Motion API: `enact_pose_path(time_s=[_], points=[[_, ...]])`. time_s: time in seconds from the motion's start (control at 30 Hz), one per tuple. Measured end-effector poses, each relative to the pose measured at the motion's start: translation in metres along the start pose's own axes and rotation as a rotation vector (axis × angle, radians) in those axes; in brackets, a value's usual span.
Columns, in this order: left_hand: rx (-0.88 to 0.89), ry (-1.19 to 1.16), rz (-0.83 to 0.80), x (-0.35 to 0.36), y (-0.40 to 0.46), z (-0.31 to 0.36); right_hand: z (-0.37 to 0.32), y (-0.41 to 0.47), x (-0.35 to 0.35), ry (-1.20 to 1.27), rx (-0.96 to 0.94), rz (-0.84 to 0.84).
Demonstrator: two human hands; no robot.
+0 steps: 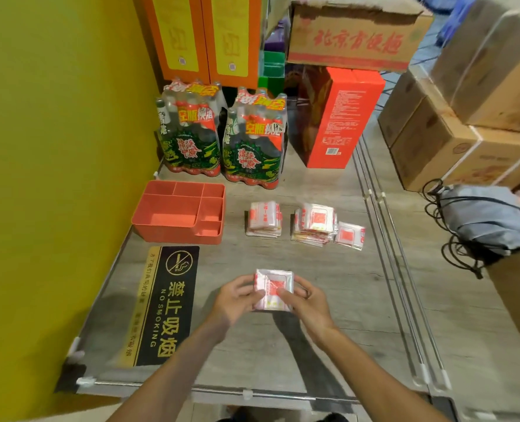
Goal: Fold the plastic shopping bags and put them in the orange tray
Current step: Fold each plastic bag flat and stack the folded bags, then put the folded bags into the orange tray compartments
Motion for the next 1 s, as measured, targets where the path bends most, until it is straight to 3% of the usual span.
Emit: enact_pose_path(time_s=[0.23,0.37,0.57,0.67,0.87,1.0], points=[[-0.067,0.063,-0.074,0.026,0.040,-0.003,-0.018,0.006,-0.030,-0.030,-0.031,0.137],[-0.066,0.058,-0.076,0.048,0.061,-0.007,-0.032,0.023,-0.095,-0.022,-0.030,0.264],[-0.028,0.049,-0.048,0.097,0.087,-0.008,-0.075,0.090,-0.206,-0.207,-0.031,0.509],[-0.028,0.049,-0.025,0.113,0.096,-0.013,-0.107,0.128,-0.219,-0.432,-0.086,0.497],[0.030,0.198,0.001,0.128,0.121,-0.030,-0.125,0.205,-0.213,-0.798,-0.071,0.266],[0.017,0.204,-0.013,0.134,0.128,-0.031,-0.121,0.224,-0.214,-1.058,-0.063,0.380]])
Point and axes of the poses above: each hand's wrist, its own y-axis towards the middle knuckle, its own x-axis out of the palm, z = x × y, the point moved 4 cm from there along y, towards the middle knuckle, and after that the axes turned 14 degrees about x, right-handed, at the moved point
